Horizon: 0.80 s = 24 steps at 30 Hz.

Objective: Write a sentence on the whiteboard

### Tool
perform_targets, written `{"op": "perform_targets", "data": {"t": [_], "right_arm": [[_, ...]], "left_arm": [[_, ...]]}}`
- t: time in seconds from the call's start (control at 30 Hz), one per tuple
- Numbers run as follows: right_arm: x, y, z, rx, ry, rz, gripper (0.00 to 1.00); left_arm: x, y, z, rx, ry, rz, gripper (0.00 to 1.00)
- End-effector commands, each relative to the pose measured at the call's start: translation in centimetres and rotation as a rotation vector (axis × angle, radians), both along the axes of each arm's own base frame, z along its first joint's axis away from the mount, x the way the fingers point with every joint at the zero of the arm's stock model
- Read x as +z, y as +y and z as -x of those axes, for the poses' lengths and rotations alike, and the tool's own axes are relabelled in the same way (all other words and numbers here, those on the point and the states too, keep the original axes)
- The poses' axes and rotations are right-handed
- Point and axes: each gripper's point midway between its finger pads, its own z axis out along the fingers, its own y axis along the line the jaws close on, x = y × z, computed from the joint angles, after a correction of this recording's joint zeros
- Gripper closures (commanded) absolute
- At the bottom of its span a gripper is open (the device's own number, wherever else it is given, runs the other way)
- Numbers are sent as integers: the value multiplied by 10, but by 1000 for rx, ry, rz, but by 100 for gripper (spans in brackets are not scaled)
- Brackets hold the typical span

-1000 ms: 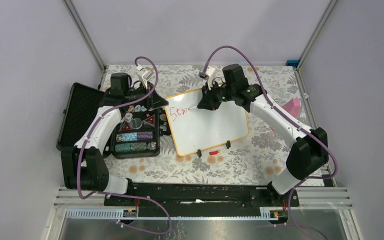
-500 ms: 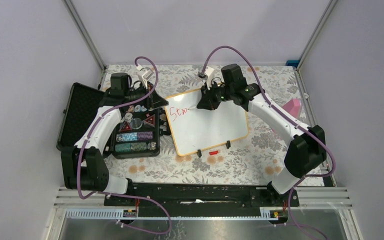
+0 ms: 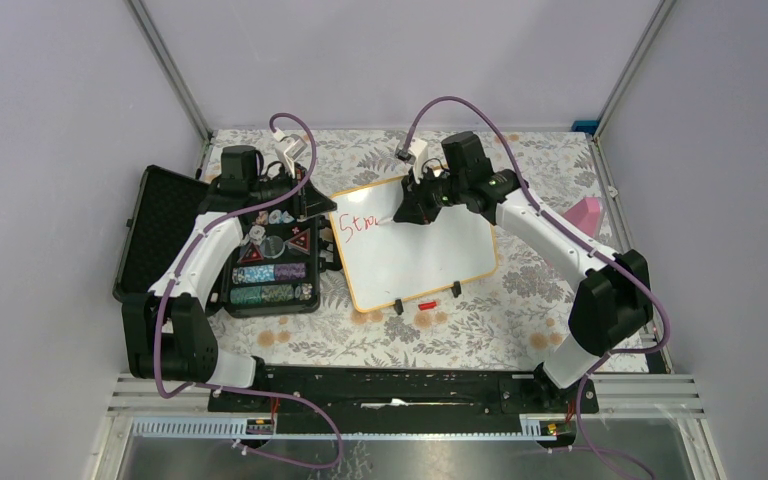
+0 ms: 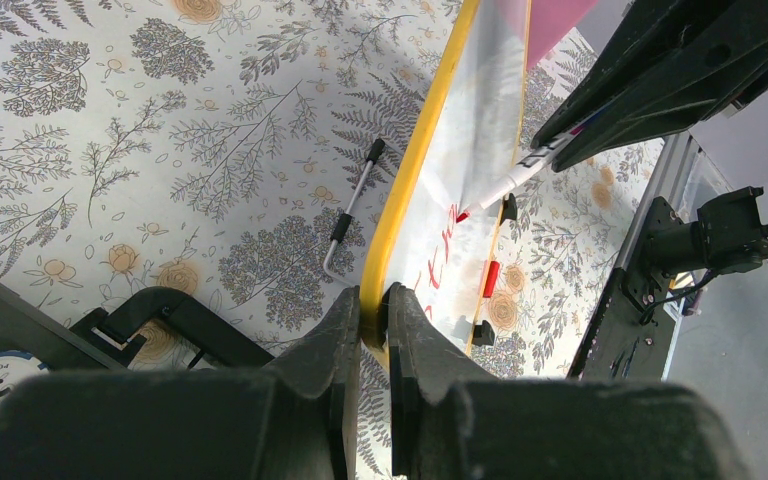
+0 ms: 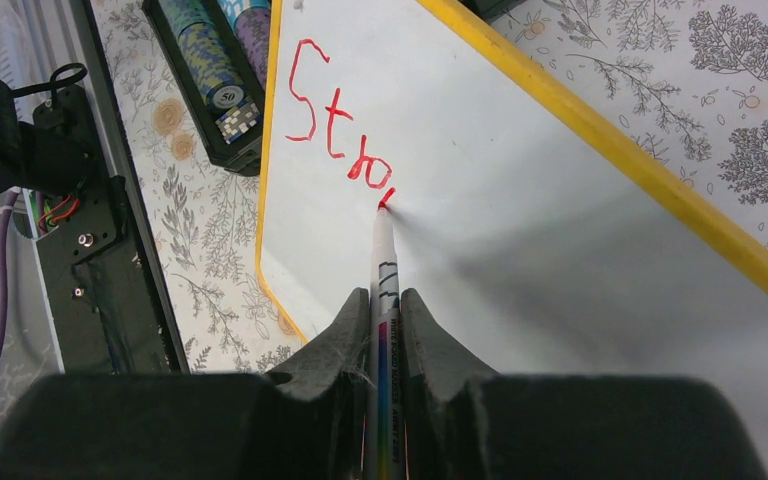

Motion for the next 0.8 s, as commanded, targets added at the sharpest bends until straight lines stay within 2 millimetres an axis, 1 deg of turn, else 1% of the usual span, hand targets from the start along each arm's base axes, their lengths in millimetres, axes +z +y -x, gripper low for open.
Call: {"op": "perform_targets", "data": {"t": [0.0, 0.17, 0.47, 0.6, 0.77], "right_arm": [[7, -3, -3, -11, -34, -11, 100], [8, -3, -5, -16, -41, -11, 100], [16, -1, -15, -44, -61, -10, 100], [17, -2, -20, -60, -68, -6, 100], [23, -4, -26, -74, -77, -14, 100]], "left_arm": [[-7, -5, 6, -27, -12, -33, 100], [-7, -6, 6, -26, -10, -32, 100], [-7, -5, 7, -26, -11, -32, 100], [-7, -5, 7, -27, -10, -32, 100], [-7, -5, 7, -26, -12, -32, 100]]}}
